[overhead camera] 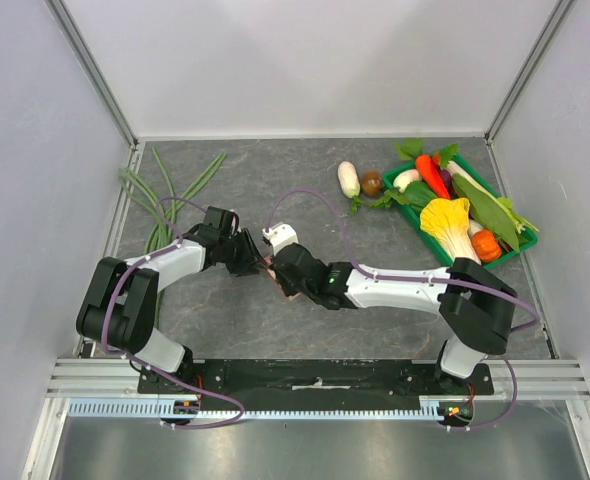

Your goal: Unpack the express box

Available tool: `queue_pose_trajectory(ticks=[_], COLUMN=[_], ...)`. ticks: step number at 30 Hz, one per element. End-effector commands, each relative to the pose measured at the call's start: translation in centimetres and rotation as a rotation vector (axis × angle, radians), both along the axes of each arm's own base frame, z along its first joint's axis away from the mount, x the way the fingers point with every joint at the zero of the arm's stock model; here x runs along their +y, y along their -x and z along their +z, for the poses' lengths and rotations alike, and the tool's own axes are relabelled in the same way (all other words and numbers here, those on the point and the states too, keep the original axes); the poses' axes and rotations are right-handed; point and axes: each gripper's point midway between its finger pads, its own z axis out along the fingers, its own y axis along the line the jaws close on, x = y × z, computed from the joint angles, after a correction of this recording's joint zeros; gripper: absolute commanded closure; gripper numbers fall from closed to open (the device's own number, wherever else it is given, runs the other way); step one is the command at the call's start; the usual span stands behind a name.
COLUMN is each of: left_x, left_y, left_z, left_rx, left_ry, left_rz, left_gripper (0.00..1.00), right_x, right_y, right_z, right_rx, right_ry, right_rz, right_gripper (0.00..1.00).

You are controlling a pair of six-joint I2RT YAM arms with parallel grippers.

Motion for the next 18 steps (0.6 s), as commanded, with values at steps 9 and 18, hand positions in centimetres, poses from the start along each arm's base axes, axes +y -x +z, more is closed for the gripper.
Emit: queue_pose_trajectory(ticks=[9, 18], left_x=[1.2, 1.4], left_y=[-0.5, -0.5], left_z=[-0.8, -0.8], left_rx=[0.000, 0.004], left_ry=[-0.072, -0.084], left_rz=[0.023, 0.041], left_gripper=[0.59, 0.59], right_x=[-1.8, -3.5], right_y=[1.6, 3.1], right_z=[1.1, -0.2], right_rx=[0.042, 0.093], right_ry=[0.015, 0.056], right_rz=[0.002, 0.008], right_gripper=[1.00, 1.00])
